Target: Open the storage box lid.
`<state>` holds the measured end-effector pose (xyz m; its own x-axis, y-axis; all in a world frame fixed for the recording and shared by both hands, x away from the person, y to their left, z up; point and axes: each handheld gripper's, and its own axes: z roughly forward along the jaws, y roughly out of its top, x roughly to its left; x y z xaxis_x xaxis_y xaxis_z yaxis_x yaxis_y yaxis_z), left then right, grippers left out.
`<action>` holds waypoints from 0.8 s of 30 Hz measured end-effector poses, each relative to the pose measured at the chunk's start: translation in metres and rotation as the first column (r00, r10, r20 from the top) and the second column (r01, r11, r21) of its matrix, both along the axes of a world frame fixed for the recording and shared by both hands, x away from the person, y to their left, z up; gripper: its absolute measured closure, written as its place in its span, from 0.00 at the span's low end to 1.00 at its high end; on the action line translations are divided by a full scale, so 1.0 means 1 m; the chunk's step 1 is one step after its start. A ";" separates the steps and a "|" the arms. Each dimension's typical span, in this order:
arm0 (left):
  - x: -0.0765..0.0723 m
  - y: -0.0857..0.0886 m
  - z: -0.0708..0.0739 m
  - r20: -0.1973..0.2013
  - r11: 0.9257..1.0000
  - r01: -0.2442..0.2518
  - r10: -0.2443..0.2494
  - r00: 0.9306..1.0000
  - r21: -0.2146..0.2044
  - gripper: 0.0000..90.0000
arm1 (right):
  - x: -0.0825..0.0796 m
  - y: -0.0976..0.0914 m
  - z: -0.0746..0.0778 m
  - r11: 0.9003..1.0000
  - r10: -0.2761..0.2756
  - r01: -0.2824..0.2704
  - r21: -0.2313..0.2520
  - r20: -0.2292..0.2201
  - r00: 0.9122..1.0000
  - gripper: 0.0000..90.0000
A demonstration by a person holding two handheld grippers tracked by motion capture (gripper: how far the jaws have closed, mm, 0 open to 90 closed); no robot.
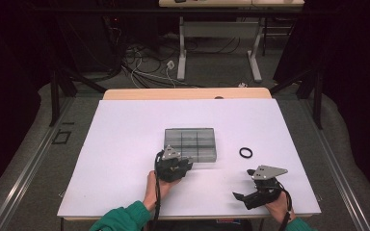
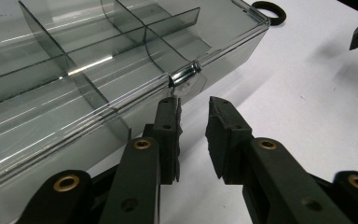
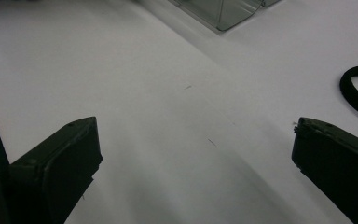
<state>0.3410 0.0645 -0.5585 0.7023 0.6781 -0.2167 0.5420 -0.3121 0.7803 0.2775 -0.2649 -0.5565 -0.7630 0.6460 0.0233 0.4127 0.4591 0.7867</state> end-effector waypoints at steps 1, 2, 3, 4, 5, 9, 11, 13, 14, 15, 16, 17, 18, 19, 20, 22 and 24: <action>0.000 0.000 0.000 0.002 1.000 -0.001 0.001 1.000 0.001 0.85 | 0.000 0.000 0.000 1.000 0.001 -0.001 -0.001 0.000 1.000 0.01; 0.001 0.001 0.000 0.002 1.000 0.001 -0.001 1.000 0.002 0.86 | 0.001 -0.001 0.000 1.000 0.008 -0.008 0.002 -0.003 1.000 0.01; 0.001 0.000 -0.001 -0.004 1.000 -0.001 0.001 1.000 -0.005 0.86 | 0.000 -0.001 0.000 1.000 -0.001 0.001 0.002 -0.003 1.000 0.01; 0.001 0.000 -0.001 -0.004 1.000 -0.003 0.003 1.000 -0.012 0.87 | 0.001 -0.001 0.000 1.000 0.002 -0.002 -0.001 0.001 1.000 0.01; 0.001 0.001 -0.001 -0.004 1.000 -0.001 0.000 1.000 -0.013 0.87 | 0.002 -0.001 -0.001 1.000 0.001 -0.001 0.000 -0.002 1.000 0.01; 0.002 0.002 -0.002 0.003 1.000 0.006 -0.006 1.000 -0.019 0.87 | 0.002 -0.001 0.000 1.000 0.011 -0.011 -0.008 -0.009 1.000 0.01; 0.001 0.002 -0.002 0.003 1.000 0.006 -0.006 1.000 -0.024 0.87 | 0.001 0.000 -0.001 1.000 0.002 -0.002 0.003 -0.003 1.000 0.01; 0.002 0.003 -0.002 0.007 1.000 0.012 -0.011 1.000 -0.019 0.87 | 0.001 -0.001 0.000 1.000 0.000 0.000 -0.002 -0.002 1.000 0.01; 0.001 0.003 -0.002 -0.003 1.000 0.005 -0.005 1.000 -0.026 0.87 | 0.001 -0.001 0.000 1.000 -0.001 0.001 0.000 -0.003 1.000 0.01; 0.001 0.003 -0.002 -0.001 1.000 0.005 -0.005 1.000 -0.025 0.88 | 0.001 -0.001 -0.001 1.000 -0.002 0.002 0.000 -0.004 1.000 0.01; 0.001 0.003 -0.002 0.001 1.000 0.004 -0.004 1.000 -0.024 0.88 | 0.002 -0.001 -0.001 1.000 0.001 -0.001 0.001 -0.006 1.000 0.01; 0.001 0.003 -0.003 -0.002 0.999 0.002 -0.002 1.000 -0.034 0.89 | 0.002 -0.001 0.000 1.000 0.009 -0.009 -0.010 -0.014 1.000 0.01; 0.002 0.004 -0.004 0.005 0.999 0.004 -0.004 1.000 -0.036 0.89 | 0.002 -0.001 0.000 1.000 0.009 -0.009 -0.010 -0.014 1.000 0.01; 0.002 0.004 -0.004 0.005 0.999 0.001 -0.001 1.000 -0.040 0.90 | 0.002 0.000 -0.001 1.000 0.007 -0.007 -0.003 -0.002 1.000 0.01; 0.002 0.004 -0.004 0.005 0.999 0.000 0.001 1.000 -0.042 0.90 | 0.001 0.000 0.000 1.000 0.000 0.000 -0.001 -0.002 1.000 0.01; 0.001 0.005 -0.003 0.012 0.999 -0.002 0.002 1.000 -0.036 0.91 | 0.001 -0.001 0.000 1.000 -0.004 0.004 -0.002 -0.004 1.000 0.01; 0.002 0.006 -0.003 0.002 0.999 0.003 -0.003 1.000 -0.040 0.91 | 0.002 0.000 -0.001 1.000 0.006 -0.006 -0.001 -0.007 1.000 0.01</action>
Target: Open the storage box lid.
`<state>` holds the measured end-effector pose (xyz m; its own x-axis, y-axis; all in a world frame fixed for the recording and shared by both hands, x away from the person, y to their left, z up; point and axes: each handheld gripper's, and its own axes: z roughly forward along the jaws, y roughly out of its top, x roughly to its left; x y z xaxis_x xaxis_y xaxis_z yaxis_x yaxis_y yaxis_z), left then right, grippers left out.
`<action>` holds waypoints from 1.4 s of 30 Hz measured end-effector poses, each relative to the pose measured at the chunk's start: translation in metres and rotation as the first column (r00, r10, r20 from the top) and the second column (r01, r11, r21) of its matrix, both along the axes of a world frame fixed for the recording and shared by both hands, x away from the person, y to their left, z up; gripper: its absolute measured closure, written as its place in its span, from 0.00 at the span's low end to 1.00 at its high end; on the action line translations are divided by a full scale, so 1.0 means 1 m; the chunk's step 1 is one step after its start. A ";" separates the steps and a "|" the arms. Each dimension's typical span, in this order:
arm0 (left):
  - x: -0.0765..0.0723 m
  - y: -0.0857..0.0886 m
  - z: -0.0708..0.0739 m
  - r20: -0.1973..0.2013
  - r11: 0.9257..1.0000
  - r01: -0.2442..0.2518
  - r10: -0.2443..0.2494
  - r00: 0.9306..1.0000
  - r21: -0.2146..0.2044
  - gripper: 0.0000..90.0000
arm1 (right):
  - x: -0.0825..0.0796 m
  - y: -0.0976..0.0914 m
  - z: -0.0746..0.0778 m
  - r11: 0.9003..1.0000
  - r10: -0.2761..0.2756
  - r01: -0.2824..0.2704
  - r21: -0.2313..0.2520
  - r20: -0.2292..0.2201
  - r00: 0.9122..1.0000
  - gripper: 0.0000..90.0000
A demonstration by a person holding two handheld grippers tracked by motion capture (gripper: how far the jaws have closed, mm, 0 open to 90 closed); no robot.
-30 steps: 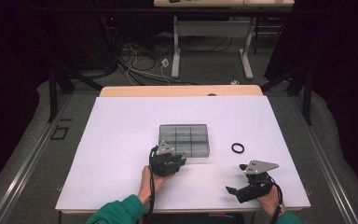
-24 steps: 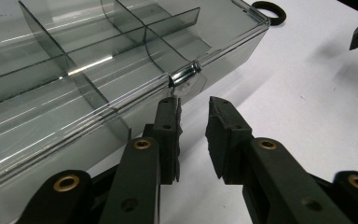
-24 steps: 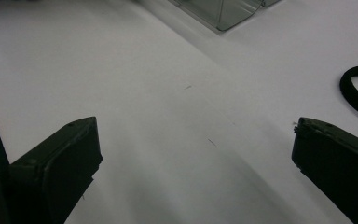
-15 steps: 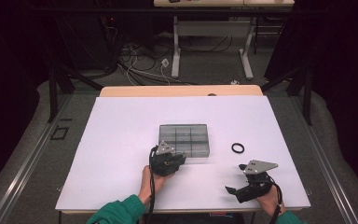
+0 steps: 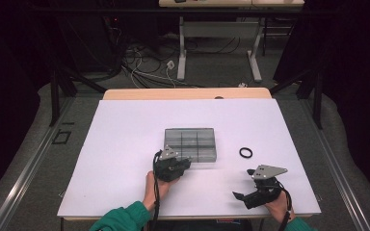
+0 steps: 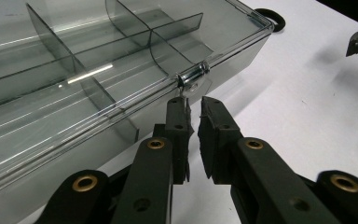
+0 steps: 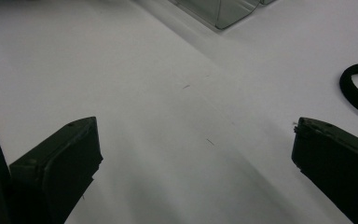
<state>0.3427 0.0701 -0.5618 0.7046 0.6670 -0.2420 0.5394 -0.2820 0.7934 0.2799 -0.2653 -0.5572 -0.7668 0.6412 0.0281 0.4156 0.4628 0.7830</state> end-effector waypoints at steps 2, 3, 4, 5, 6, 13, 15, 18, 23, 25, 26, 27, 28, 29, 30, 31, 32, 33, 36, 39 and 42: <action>0.000 0.000 0.000 -0.005 1.000 -0.003 0.003 1.000 -0.004 0.92 | 0.000 0.000 0.000 1.000 0.000 0.000 0.003 0.003 1.000 0.01; 0.000 0.000 0.000 -0.004 1.000 -0.003 0.003 1.000 -0.005 0.92 | 0.000 0.000 0.000 1.000 -0.003 0.003 0.004 0.004 1.000 0.01; 0.000 0.000 -0.001 0.002 1.000 -0.008 0.008 1.000 -0.011 0.92 | -0.001 0.000 0.000 1.000 -0.011 0.011 -0.001 0.001 1.000 0.01; 0.000 0.000 -0.001 0.003 1.000 -0.007 0.007 1.000 -0.011 0.92 | 0.000 0.000 0.000 1.000 -0.011 0.011 -0.002 0.000 1.000 0.01; 0.001 0.000 -0.001 0.005 1.000 -0.001 0.001 1.000 -0.009 0.92 | 0.000 0.000 0.000 1.000 -0.003 0.003 -0.005 -0.007 1.000 0.01; 0.001 0.002 0.000 0.011 1.000 0.006 -0.006 1.000 -0.015 0.93 | 0.000 0.000 0.000 1.000 0.000 0.000 -0.010 -0.010 1.000 0.01; 0.000 0.002 0.002 0.022 1.000 0.006 -0.005 1.000 -0.020 0.94 | 0.000 0.000 0.000 1.000 -0.002 0.002 -0.008 -0.006 1.000 0.01; 0.000 0.003 0.003 0.033 1.000 0.007 -0.006 0.999 -0.019 0.94 | -0.001 0.000 0.001 1.000 -0.004 0.004 0.000 -0.003 1.000 0.01; 0.000 0.005 0.005 0.040 1.000 0.004 -0.003 0.999 -0.024 0.94 | 0.000 0.000 0.001 1.000 0.002 -0.002 -0.011 -0.009 1.000 0.01; 0.000 0.005 0.005 0.039 1.000 0.003 -0.002 0.999 -0.029 0.94 | 0.000 0.000 0.001 1.000 0.001 -0.001 -0.010 -0.009 1.000 0.01; 0.000 0.005 0.005 0.038 1.000 0.003 -0.002 0.999 -0.030 0.94 | 0.000 0.000 0.001 1.000 0.000 0.000 -0.010 -0.009 1.000 0.01; 0.000 0.005 0.005 0.038 0.999 0.002 -0.001 0.999 -0.032 0.94 | 0.000 0.000 0.001 1.000 0.000 0.000 -0.010 -0.009 1.000 0.01; 0.001 0.005 0.005 0.042 0.999 0.003 -0.001 0.999 -0.033 0.94 | 0.000 0.000 0.000 1.000 -0.001 0.001 -0.005 -0.007 1.000 0.01; 0.001 0.006 0.005 0.039 0.999 0.007 -0.005 0.999 -0.032 0.94 | 0.000 0.001 0.000 1.000 -0.007 0.007 0.001 0.002 1.000 0.01; 0.001 0.005 0.004 0.044 0.999 0.003 -0.001 0.999 -0.037 0.94 | 0.000 0.001 0.000 1.000 -0.010 0.010 0.001 0.001 1.000 0.01; 0.001 0.005 0.004 0.043 0.999 0.001 0.001 0.999 -0.039 0.94 | 0.000 0.001 0.000 1.000 -0.015 0.015 0.002 -0.002 1.000 0.01; 0.001 0.005 0.004 0.044 0.999 0.001 0.001 0.999 -0.039 0.95 | 0.000 0.001 0.000 1.000 -0.016 0.016 0.002 0.000 1.000 0.01; 0.000 0.005 0.005 0.041 0.999 0.000 0.002 0.999 -0.040 0.95 | 0.000 0.001 0.000 1.000 -0.014 0.014 0.005 0.001 1.000 0.01; 0.001 0.005 0.004 0.044 0.999 -0.001 0.003 0.999 -0.046 0.95 | 0.001 0.001 0.001 1.000 -0.018 0.018 0.000 0.005 1.000 0.02; 0.001 0.005 0.005 0.052 0.999 0.002 0.000 0.999 -0.043 0.95 | 0.003 0.003 0.002 1.000 -0.027 0.027 0.005 0.010 1.000 0.02; 0.001 0.005 0.006 0.060 0.999 0.006 -0.003 0.998 -0.038 0.95 | 0.005 0.006 0.002 0.999 -0.040 0.039 0.011 0.021 0.999 0.02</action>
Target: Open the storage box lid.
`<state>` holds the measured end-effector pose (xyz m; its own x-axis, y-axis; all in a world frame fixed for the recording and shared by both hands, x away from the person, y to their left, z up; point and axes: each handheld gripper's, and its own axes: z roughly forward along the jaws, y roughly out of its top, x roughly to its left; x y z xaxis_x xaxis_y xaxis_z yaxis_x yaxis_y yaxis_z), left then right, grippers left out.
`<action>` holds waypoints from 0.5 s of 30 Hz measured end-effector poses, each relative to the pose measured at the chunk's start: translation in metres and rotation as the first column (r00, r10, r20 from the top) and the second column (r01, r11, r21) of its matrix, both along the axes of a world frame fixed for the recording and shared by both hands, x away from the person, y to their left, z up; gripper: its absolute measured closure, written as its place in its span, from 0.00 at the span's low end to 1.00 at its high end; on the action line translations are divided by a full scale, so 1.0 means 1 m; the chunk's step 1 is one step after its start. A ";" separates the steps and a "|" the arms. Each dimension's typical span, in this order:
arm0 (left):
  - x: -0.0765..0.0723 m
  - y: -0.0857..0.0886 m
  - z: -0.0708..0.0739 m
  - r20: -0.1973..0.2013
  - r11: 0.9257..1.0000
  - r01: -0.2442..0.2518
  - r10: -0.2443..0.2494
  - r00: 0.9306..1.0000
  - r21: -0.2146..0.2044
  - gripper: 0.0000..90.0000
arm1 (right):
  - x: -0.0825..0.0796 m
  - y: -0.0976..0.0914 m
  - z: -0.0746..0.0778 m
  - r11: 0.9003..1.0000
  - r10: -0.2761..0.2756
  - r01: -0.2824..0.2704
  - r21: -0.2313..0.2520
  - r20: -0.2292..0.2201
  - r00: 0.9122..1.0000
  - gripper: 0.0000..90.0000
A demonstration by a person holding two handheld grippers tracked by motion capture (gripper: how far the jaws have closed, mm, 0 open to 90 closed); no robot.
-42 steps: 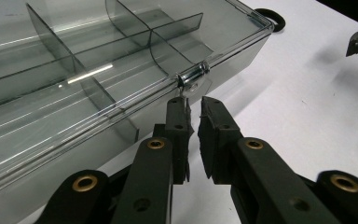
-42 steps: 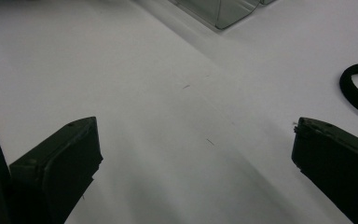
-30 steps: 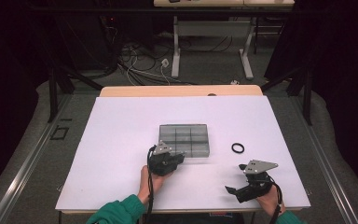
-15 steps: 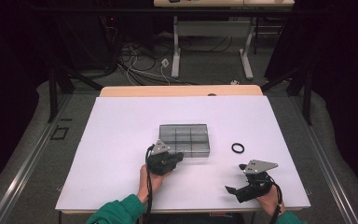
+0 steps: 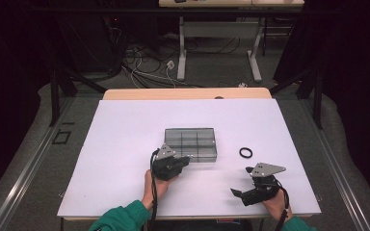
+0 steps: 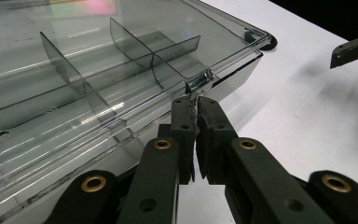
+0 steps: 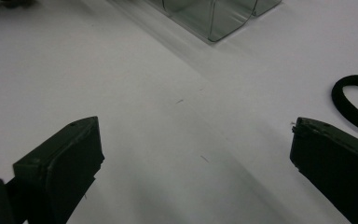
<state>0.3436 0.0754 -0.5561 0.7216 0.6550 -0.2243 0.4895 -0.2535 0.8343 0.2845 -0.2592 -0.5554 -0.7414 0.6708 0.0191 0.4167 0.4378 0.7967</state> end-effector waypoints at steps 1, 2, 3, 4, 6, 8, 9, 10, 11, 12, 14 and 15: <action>0.000 0.000 0.000 -0.001 1.000 -0.002 0.002 1.000 -0.006 0.95 | 0.001 0.001 0.001 1.000 0.004 -0.004 -0.004 -0.003 1.000 0.02; 0.000 0.000 0.001 0.008 1.000 0.001 -0.001 1.000 0.001 0.95 | 0.001 0.001 0.001 1.000 -0.001 0.001 -0.005 -0.013 1.000 0.02; 0.000 0.000 0.001 0.007 1.000 -0.001 0.001 1.000 -0.003 0.95 | 0.002 0.002 0.001 1.000 -0.005 0.005 0.001 0.001 1.000 0.02; -0.001 0.000 0.001 0.004 1.000 -0.003 0.003 1.000 -0.009 0.95 | 0.003 0.003 0.001 1.000 -0.006 0.006 0.004 -0.001 1.000 0.02; -0.001 0.000 0.002 0.010 1.000 0.000 0.000 1.000 -0.006 0.95 | 0.005 0.005 0.002 1.000 -0.020 0.020 0.011 0.003 1.000 0.03; 0.000 0.000 0.003 0.024 1.000 0.002 -0.002 1.000 0.001 0.95 | 0.008 0.008 0.002 0.999 -0.037 0.037 0.023 0.014 0.999 0.03; -0.001 0.000 0.003 0.029 1.000 0.001 -0.001 1.000 0.005 0.95 | 0.010 0.009 0.003 0.999 -0.041 0.041 0.025 0.011 0.999 0.04; -0.001 0.000 0.004 0.030 1.000 0.000 0.000 1.000 0.002 0.95 | 0.013 0.011 0.003 0.999 -0.038 0.037 0.025 0.019 0.999 0.04; -0.001 0.000 0.004 0.030 1.000 0.000 0.000 1.000 0.003 0.95 | 0.015 0.013 0.004 0.999 -0.037 0.037 0.015 0.025 0.999 0.04; -0.001 0.000 0.005 0.030 1.000 0.000 0.000 1.000 0.000 0.95 | 0.017 0.015 0.004 0.999 -0.047 0.047 0.021 0.029 0.998 0.04; -0.001 0.000 0.005 0.026 1.000 -0.001 0.001 1.000 0.002 0.95 | 0.021 0.019 0.005 0.999 -0.050 0.050 0.014 0.027 0.998 0.05; -0.001 0.000 0.006 0.031 1.000 0.000 0.000 1.000 0.004 0.95 | 0.023 0.022 0.005 0.998 -0.058 0.057 0.022 0.037 0.998 0.05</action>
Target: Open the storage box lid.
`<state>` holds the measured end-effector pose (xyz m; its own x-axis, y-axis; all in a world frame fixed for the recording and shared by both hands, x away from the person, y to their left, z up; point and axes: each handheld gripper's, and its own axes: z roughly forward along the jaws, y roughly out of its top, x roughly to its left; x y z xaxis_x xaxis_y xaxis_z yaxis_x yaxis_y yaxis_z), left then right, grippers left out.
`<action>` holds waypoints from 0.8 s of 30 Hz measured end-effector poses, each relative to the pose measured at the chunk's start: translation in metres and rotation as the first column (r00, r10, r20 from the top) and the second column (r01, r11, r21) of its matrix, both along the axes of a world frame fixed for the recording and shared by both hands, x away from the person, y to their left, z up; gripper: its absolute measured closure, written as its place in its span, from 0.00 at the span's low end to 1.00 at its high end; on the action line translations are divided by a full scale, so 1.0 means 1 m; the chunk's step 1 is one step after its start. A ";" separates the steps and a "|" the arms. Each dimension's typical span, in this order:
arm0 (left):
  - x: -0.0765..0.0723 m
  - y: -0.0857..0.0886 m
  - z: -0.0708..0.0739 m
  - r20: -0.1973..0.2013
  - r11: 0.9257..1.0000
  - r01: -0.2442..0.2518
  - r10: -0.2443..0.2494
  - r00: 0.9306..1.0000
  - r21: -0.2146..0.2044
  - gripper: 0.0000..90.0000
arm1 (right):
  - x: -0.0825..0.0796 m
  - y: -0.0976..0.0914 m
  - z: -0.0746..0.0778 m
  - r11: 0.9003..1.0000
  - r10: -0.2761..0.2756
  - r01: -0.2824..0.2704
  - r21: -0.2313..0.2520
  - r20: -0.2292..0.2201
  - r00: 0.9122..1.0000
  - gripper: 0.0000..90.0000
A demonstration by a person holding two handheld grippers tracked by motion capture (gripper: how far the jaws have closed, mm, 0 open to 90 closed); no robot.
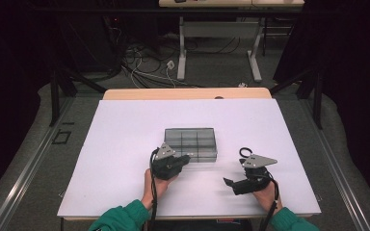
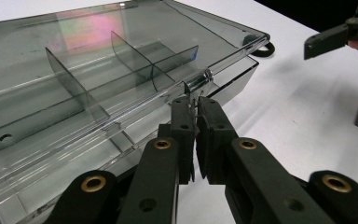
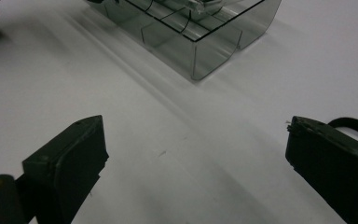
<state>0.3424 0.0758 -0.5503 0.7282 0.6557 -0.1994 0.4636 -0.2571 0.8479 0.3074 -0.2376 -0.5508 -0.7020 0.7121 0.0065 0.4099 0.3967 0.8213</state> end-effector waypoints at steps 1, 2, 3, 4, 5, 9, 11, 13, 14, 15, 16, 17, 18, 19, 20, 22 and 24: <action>0.000 0.000 0.000 0.000 1.000 -0.001 0.001 1.000 -0.003 0.95 | 0.004 0.003 0.001 1.000 0.004 -0.004 -0.009 0.011 1.000 0.07; 0.000 0.000 0.000 0.001 1.000 -0.001 0.001 1.000 -0.004 0.95 | 0.004 0.003 0.001 1.000 0.004 -0.004 -0.009 0.011 1.000 0.07; 0.000 0.000 0.001 0.006 1.000 -0.001 0.001 1.000 -0.002 0.95 | 0.005 0.005 0.002 1.000 -0.001 0.001 -0.012 0.015 1.000 0.07; 0.000 0.000 0.001 0.006 1.000 0.000 0.000 1.000 0.000 0.95 | 0.007 0.007 0.002 1.000 -0.004 0.005 -0.012 0.028 1.000 0.08; 0.000 0.000 0.001 0.009 1.000 -0.001 0.001 1.000 0.001 0.95 | 0.009 0.009 0.003 1.000 -0.003 0.003 -0.013 0.025 1.000 0.09; 0.000 0.000 0.002 0.015 1.000 0.001 -0.001 1.000 0.002 0.95 | 0.015 0.016 0.005 1.000 -0.009 0.010 -0.016 0.038 0.999 0.16; 0.000 0.000 0.002 0.019 1.000 -0.002 0.002 1.000 0.002 0.95 | 0.019 0.020 0.007 1.000 -0.012 0.013 -0.019 0.053 0.999 0.21; 0.000 0.000 0.003 0.022 1.000 -0.002 0.002 1.000 0.004 0.95 | 0.022 0.022 0.008 0.999 -0.029 0.030 -0.014 0.065 0.997 0.25; 0.000 0.000 0.003 0.022 1.000 -0.002 0.002 1.000 0.004 0.95 | 0.024 0.023 0.009 1.000 -0.030 0.031 -0.005 0.078 0.997 0.28; -0.001 0.000 0.003 0.022 1.000 -0.002 0.002 1.000 0.003 0.95 | 0.025 0.024 0.010 0.999 -0.032 0.033 -0.013 0.077 0.996 0.30; -0.001 0.000 0.003 0.023 1.000 -0.002 0.002 1.000 0.004 0.95 | 0.027 0.026 0.010 0.999 -0.037 0.038 -0.010 0.090 0.995 0.32; -0.001 0.000 0.003 0.023 1.000 -0.002 0.002 1.000 0.004 0.95 | 0.028 0.027 0.011 0.999 -0.038 0.039 -0.013 0.086 0.996 0.35; -0.001 0.000 0.003 0.023 1.000 -0.003 0.002 1.000 0.004 0.95 | 0.029 0.028 0.011 0.999 -0.034 0.035 -0.009 0.096 0.995 0.37; -0.001 0.000 0.003 0.024 1.000 -0.003 0.002 1.000 0.004 0.95 | 0.030 0.029 0.012 0.999 -0.043 0.044 -0.004 0.094 0.995 0.39; -0.001 0.000 0.003 0.025 1.000 -0.003 0.003 1.000 0.004 0.95 | 0.032 0.031 0.011 0.999 -0.043 0.043 -0.006 0.108 0.993 0.41; -0.001 0.000 0.003 0.023 1.000 -0.005 0.005 1.000 0.000 0.95 | 0.034 0.033 0.012 0.999 -0.037 0.039 -0.015 0.117 0.992 0.45; -0.001 0.000 0.003 0.026 1.000 -0.003 0.003 1.000 0.004 0.95 | 0.036 0.036 0.011 0.999 -0.038 0.040 -0.015 0.119 0.992 0.48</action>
